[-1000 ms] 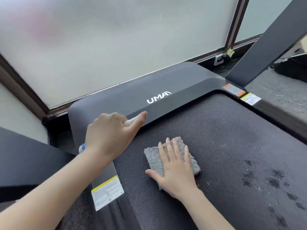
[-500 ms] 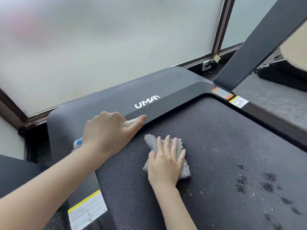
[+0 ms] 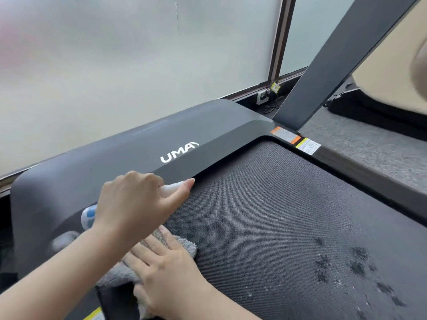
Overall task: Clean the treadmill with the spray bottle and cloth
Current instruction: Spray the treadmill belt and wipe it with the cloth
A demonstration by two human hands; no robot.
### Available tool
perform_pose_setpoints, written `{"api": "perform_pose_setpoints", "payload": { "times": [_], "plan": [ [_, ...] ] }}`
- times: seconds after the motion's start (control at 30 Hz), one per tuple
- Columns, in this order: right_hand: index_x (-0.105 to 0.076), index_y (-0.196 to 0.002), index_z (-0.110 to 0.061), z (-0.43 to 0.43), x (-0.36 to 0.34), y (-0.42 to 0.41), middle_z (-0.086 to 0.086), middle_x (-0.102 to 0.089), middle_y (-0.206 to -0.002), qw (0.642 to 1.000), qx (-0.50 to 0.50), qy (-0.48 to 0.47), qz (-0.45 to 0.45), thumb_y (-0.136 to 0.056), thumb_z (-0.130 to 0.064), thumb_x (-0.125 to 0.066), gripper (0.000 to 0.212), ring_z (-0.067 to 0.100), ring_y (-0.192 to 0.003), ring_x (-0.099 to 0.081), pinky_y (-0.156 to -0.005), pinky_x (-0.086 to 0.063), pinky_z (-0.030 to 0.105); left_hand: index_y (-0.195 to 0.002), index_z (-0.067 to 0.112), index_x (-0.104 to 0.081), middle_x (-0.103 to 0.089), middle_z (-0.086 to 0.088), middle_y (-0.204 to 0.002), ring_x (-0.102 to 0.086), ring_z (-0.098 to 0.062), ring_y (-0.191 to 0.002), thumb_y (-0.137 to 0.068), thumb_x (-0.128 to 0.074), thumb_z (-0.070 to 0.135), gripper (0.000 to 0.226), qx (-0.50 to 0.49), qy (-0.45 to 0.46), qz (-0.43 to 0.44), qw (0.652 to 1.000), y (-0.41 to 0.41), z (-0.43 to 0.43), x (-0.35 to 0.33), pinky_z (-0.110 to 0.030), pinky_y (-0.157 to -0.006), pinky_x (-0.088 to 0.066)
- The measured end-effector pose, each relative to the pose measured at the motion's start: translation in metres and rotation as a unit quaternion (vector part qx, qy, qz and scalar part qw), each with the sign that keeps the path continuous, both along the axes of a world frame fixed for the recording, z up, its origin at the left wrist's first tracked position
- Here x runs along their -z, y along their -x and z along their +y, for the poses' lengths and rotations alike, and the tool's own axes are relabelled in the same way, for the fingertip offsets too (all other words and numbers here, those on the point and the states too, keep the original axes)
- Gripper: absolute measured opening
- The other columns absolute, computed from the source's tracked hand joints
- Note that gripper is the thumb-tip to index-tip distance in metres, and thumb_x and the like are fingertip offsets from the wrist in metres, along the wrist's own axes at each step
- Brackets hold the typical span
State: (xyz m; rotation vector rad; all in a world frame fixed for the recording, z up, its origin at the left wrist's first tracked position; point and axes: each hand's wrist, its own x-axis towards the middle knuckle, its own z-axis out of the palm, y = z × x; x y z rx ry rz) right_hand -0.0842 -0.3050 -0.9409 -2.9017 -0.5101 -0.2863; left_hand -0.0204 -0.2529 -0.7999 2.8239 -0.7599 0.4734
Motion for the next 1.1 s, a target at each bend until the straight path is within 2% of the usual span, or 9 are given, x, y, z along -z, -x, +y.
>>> {"api": "perform_pose_setpoints", "payload": {
  "times": [0.07,0.17,0.27,0.37,0.47,0.6,0.77,0.9,1.1],
  "plan": [
    [-0.045,-0.140,-0.024,-0.036,-0.006,-0.015,-0.004,-0.042,-0.148,0.999,0.021,0.036,0.005,-0.080,-0.041,-0.024,0.066,0.018,-0.141,-0.029,-0.113,-0.027,0.048,-0.039,0.015,-0.033,-0.039,0.002,-0.036,-0.044,-0.018,-0.041,-0.069,-0.018,0.082,0.074,-0.003,0.009,-0.004,1.000,-0.007,0.003,0.002,-0.025,-0.045,-0.028],
    [-0.013,-0.152,-0.019,-0.122,-0.024,-0.040,0.002,-0.005,-0.160,0.991,0.095,0.081,0.045,-0.082,-0.042,-0.006,0.074,0.019,-0.147,0.003,-0.119,0.000,0.046,-0.039,0.015,-0.039,-0.042,0.002,-0.037,-0.047,-0.016,-0.043,-0.070,-0.016,0.082,0.078,-0.001,0.012,0.009,1.000,-0.014,0.006,0.007,-0.025,-0.046,-0.032],
    [-0.004,-0.152,-0.016,-0.216,-0.040,-0.058,0.003,0.006,-0.160,0.956,0.242,0.144,0.078,-0.096,-0.036,-0.018,0.061,0.019,-0.146,0.013,-0.119,0.003,0.046,-0.042,0.015,-0.048,-0.046,0.002,-0.040,-0.049,-0.014,-0.046,-0.069,-0.012,0.083,0.081,-0.004,0.002,0.022,1.000,-0.018,0.003,0.013,-0.026,-0.048,-0.036],
    [-0.006,-0.152,-0.012,-0.261,-0.046,-0.062,0.005,0.008,-0.160,0.935,0.299,0.172,0.083,-0.100,-0.033,-0.025,0.059,0.021,-0.146,0.015,-0.119,0.003,0.046,-0.044,0.013,-0.048,-0.045,0.002,-0.040,-0.048,-0.013,-0.047,-0.067,-0.011,0.082,0.082,0.001,0.005,0.027,1.000,-0.020,-0.002,0.018,-0.026,-0.048,-0.034],
    [-0.007,-0.152,-0.008,-0.269,-0.046,-0.067,0.006,0.002,-0.160,0.936,0.345,0.057,0.032,-0.101,-0.025,-0.027,0.057,0.018,-0.147,0.009,-0.119,0.004,0.041,-0.043,0.013,-0.046,-0.044,0.002,-0.038,-0.048,-0.013,-0.046,-0.068,-0.013,0.083,0.081,0.005,0.012,0.033,0.999,-0.023,-0.006,0.019,-0.027,-0.049,-0.036],
    [-0.021,-0.149,-0.003,-0.289,-0.057,-0.072,0.013,-0.017,-0.158,0.868,0.462,-0.130,-0.127,-0.100,-0.018,-0.032,0.052,0.022,-0.146,-0.011,-0.120,-0.007,0.035,-0.041,0.013,-0.041,-0.041,0.001,-0.037,-0.048,-0.015,-0.044,-0.069,-0.017,0.081,0.077,0.015,0.026,0.035,0.999,-0.026,-0.009,0.014,-0.026,-0.049,-0.037],
    [-0.014,-0.152,-0.020,-0.276,-0.038,-0.088,-0.001,-0.006,-0.160,0.914,0.391,-0.056,0.094,-0.101,-0.029,-0.027,0.054,0.014,-0.147,0.003,-0.118,0.006,0.042,-0.040,0.014,-0.043,-0.039,0.001,-0.036,-0.048,-0.017,-0.044,-0.070,-0.018,0.082,0.078,0.019,0.030,0.042,0.998,-0.031,-0.011,0.013,-0.028,-0.049,-0.039],
    [-0.011,-0.152,-0.027,-0.276,-0.031,-0.090,-0.006,0.000,-0.160,0.921,0.367,-0.068,0.114,-0.101,-0.033,-0.023,0.053,0.009,-0.145,0.010,-0.117,0.011,0.043,-0.041,0.014,-0.042,-0.038,0.002,-0.037,-0.048,-0.018,-0.045,-0.071,-0.018,0.083,0.079,0.015,0.023,0.047,0.999,-0.030,-0.011,0.016,-0.030,-0.051,-0.045],
    [-0.005,-0.152,-0.033,-0.234,-0.025,-0.044,-0.014,0.005,-0.157,0.974,0.197,-0.029,0.111,-0.100,-0.042,-0.023,0.055,0.003,-0.143,0.015,-0.118,0.013,0.041,-0.042,0.015,-0.031,-0.032,0.003,-0.037,-0.046,-0.018,-0.043,-0.073,-0.019,0.081,0.074,0.012,0.021,0.046,0.999,-0.023,-0.019,0.015,-0.029,-0.050,-0.042]
  ]
}}
